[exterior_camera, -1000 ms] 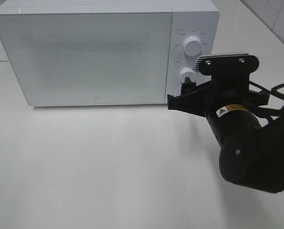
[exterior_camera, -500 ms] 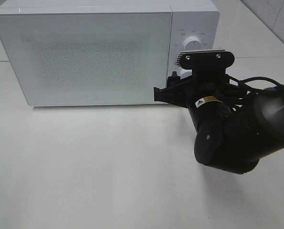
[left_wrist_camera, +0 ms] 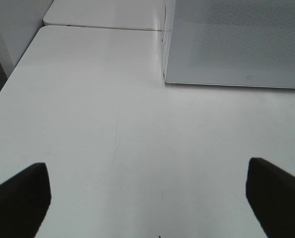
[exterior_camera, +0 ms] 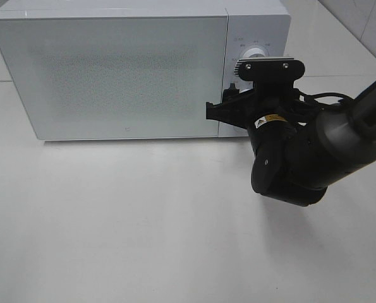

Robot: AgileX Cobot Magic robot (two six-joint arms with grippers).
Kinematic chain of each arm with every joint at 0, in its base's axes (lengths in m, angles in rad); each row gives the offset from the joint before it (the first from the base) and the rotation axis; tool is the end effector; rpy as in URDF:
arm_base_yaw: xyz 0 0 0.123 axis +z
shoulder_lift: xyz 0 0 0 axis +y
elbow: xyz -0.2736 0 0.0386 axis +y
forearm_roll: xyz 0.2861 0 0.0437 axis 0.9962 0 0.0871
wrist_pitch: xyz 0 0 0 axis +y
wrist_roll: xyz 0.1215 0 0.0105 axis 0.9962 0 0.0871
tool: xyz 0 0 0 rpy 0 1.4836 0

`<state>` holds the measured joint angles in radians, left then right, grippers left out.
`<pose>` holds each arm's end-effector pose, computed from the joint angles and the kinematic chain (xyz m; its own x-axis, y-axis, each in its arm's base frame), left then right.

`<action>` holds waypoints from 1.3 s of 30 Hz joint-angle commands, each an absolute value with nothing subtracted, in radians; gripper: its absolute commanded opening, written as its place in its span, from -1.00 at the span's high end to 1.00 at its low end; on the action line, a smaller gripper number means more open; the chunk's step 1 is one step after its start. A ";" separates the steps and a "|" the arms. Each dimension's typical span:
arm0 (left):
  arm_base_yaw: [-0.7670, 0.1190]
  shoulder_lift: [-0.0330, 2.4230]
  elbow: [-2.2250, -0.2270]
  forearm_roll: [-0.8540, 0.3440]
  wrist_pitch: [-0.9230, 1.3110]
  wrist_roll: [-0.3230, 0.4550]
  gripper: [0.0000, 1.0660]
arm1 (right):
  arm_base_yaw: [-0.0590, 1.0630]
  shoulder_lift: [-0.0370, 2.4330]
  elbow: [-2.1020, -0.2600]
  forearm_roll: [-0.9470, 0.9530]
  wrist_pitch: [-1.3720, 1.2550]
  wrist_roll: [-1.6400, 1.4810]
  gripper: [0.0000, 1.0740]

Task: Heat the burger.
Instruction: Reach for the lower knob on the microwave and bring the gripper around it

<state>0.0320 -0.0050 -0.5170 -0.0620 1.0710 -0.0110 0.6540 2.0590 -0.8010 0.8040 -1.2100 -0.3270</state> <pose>0.0616 -0.0047 0.2865 -0.4449 -0.0549 -0.8939 -0.0014 0.9982 -0.0606 0.3529 0.1670 0.0788 -0.0757 -0.0355 -0.9965 0.0845 0.9955 -0.0419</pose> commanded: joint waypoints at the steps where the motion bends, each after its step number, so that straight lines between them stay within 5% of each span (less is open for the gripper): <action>1: 0.033 -0.022 -0.518 -0.062 1.070 -0.015 -0.89 | 0.651 2.073 -0.810 0.789 -1.229 -0.309 -0.33; 24: 0.033 -0.022 -0.518 -0.062 1.070 -0.015 -0.89 | 0.651 2.113 -0.825 0.776 -1.246 -0.269 -0.26; 30: 0.033 -0.022 -0.518 -0.062 1.070 -0.015 -0.89 | 0.651 2.113 -0.825 0.776 -1.268 -0.269 0.06; 35: 0.033 -0.022 -0.518 -0.062 1.070 -0.015 -0.89 | 0.651 2.113 -0.825 0.776 -1.300 -0.269 0.70; 39: 0.033 -0.022 -0.518 -0.062 1.070 -0.015 -0.89 | 0.651 2.113 -0.825 0.775 -1.322 -0.269 0.91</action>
<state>0.0320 -0.0050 -0.5170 -0.0620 1.0710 -0.0110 0.6540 2.1180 -0.8150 0.7900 -1.2090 -0.2670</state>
